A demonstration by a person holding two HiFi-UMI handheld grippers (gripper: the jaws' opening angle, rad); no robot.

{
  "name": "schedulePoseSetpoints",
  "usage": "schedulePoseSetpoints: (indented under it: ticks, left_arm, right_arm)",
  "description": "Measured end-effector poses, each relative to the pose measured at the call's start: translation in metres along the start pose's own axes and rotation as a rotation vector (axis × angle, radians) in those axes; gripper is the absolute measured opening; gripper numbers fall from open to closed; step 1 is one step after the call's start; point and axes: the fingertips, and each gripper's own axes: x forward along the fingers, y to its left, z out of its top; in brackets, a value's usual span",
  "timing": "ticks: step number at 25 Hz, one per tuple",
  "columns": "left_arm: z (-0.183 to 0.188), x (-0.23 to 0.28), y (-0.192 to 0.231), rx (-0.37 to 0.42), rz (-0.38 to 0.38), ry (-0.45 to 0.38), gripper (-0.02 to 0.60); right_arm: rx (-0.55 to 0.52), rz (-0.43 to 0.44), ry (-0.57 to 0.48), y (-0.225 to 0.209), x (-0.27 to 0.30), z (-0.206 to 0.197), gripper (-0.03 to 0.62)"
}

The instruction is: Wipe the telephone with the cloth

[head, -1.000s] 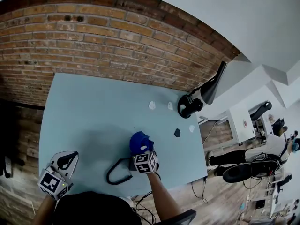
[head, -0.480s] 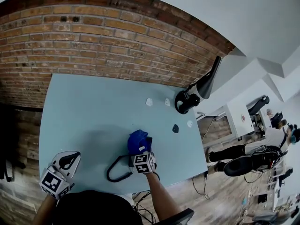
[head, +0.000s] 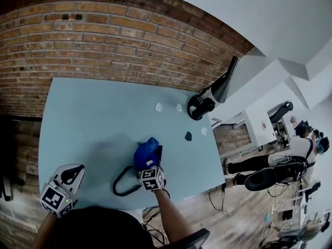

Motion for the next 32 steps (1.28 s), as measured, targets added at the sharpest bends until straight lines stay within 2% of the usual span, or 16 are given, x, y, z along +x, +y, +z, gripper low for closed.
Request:
schedulePoseSetpoints:
  ticks: [13,32]
  left_arm:
    - [0.015,0.004,-0.015,0.01,-0.023,-0.047,-0.009]
    - [0.005,0.009,-0.044,0.026,-0.098,-0.026,-0.009]
  right_arm:
    - [0.007,0.014,0.029,0.019,-0.014,-0.026,0.075]
    - [0.031,0.03,0.089,0.057,-0.038,-0.071,0.075]
